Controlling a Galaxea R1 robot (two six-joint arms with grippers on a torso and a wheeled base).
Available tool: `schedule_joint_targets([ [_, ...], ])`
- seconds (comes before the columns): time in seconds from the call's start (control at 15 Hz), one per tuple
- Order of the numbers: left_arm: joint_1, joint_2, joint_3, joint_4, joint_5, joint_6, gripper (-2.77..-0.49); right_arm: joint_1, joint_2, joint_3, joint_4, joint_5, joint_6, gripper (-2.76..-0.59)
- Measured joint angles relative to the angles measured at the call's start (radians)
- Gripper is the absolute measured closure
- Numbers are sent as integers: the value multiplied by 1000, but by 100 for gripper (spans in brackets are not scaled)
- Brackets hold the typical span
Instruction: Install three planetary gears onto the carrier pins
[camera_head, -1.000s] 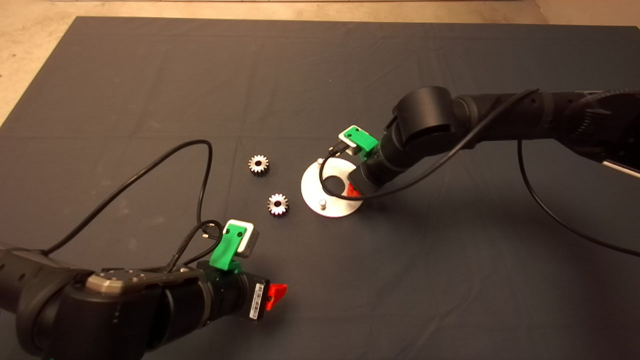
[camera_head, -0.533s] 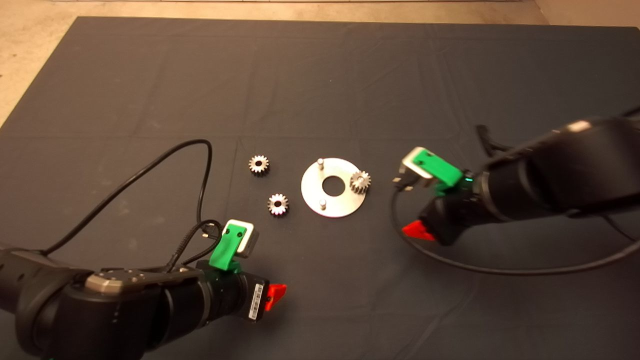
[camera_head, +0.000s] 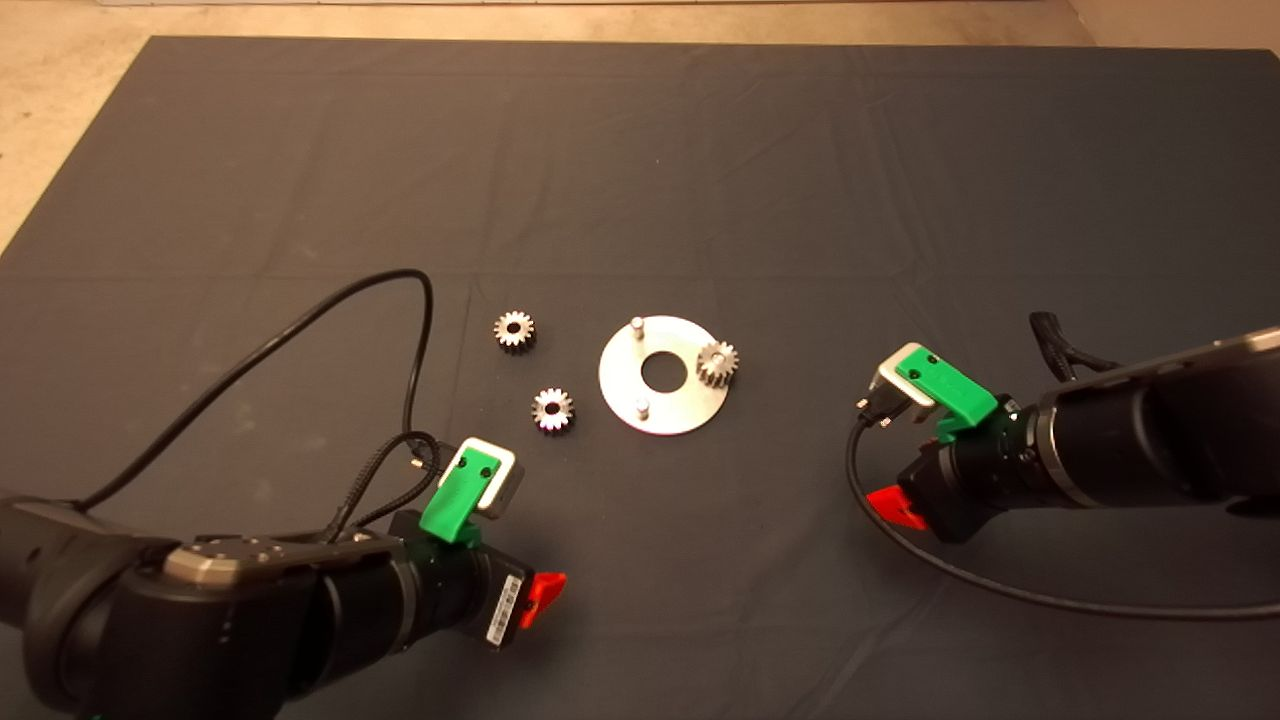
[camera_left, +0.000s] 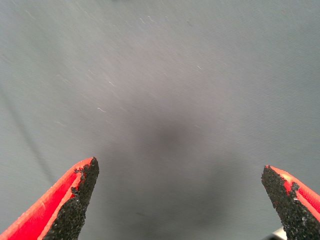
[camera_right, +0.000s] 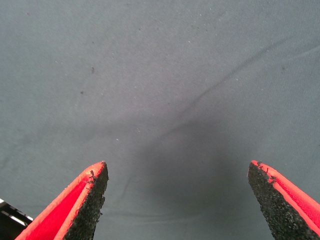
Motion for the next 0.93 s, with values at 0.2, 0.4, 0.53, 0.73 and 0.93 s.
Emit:
schedule_joint_targets([
  [0.2, -44, -21, 1, -4, 3, 58, -235, 1, -34, 27, -16, 11, 21, -207],
  [0.4, -64, -24, 2, -9, 1, 139, -235, 0, -88, 42, -16, -1, 33, -207],
  [0.53, -70, -51, 2, -9, 1, 186, -235, 1, -90, 51, -16, 3, 35, -207],
  [0.73, -70, -68, -10, -1, 1, 242, -235, 1, -94, 55, -17, 6, 37, -207],
  [0.93, -72, -51, -67, 24, 2, 295, -235, 1, -104, 57, -17, 3, 37, -207],
])
